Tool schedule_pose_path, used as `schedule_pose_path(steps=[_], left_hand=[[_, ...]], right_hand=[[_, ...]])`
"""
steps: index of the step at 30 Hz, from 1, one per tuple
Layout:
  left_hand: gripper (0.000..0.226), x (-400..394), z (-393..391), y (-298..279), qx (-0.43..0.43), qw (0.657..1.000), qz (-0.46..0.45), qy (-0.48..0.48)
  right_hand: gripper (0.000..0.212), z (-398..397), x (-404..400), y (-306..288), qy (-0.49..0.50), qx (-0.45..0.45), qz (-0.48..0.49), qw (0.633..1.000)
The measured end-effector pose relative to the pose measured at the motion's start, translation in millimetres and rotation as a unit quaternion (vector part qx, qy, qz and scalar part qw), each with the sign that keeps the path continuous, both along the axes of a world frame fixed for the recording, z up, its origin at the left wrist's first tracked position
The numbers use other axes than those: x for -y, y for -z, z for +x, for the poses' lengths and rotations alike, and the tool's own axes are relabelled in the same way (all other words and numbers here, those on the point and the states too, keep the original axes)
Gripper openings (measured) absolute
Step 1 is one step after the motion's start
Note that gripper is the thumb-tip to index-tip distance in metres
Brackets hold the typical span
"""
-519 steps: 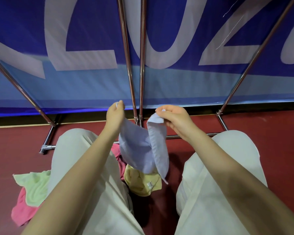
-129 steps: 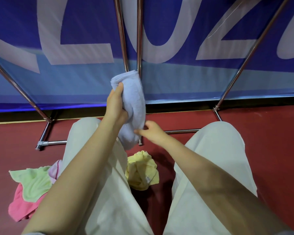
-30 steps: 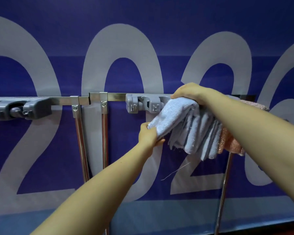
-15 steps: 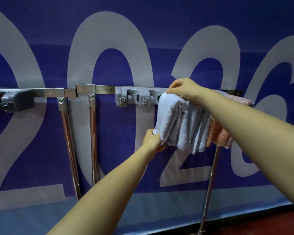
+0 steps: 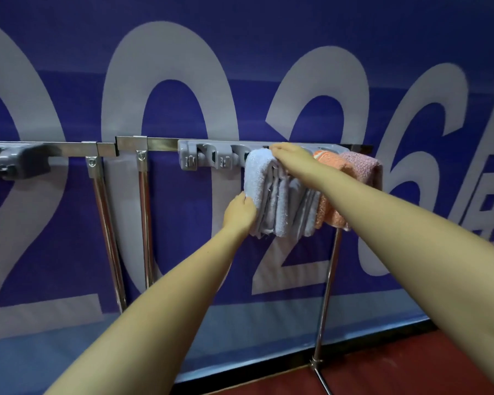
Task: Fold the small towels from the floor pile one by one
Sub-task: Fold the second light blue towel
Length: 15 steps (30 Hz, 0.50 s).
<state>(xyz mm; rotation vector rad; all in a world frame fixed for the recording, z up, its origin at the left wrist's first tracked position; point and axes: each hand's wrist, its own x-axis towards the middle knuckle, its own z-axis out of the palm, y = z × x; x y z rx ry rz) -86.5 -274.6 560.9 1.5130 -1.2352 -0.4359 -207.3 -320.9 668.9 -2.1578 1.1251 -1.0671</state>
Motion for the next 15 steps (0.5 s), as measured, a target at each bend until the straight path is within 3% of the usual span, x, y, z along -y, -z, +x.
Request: schedule_pose_path(steps=[4, 7, 11, 15], left_hand=[[0.035, -15, -9, -12, 0.068, 0.998, 0.005, -0.013], [0.036, -30, -24, -13, 0.070, 0.997, -0.005, -0.017], [0.032, -48, -56, 8, 0.008, 1.000, 0.001, 0.005], [0.032, -58, -103, 63, -0.094, 0.992, 0.045, 0.072]], right_hand=[[0.029, -18, -17, 16, -0.024, 0.127, 0.036, 0.991], [0.019, -40, -33, 32, -0.013, 0.216, 0.064, 0.974], [0.022, -74, -61, 61, 0.039, 0.298, 0.119, 0.946], [0.027, -117, -89, 110, 0.088, 0.287, 0.164, 0.940]])
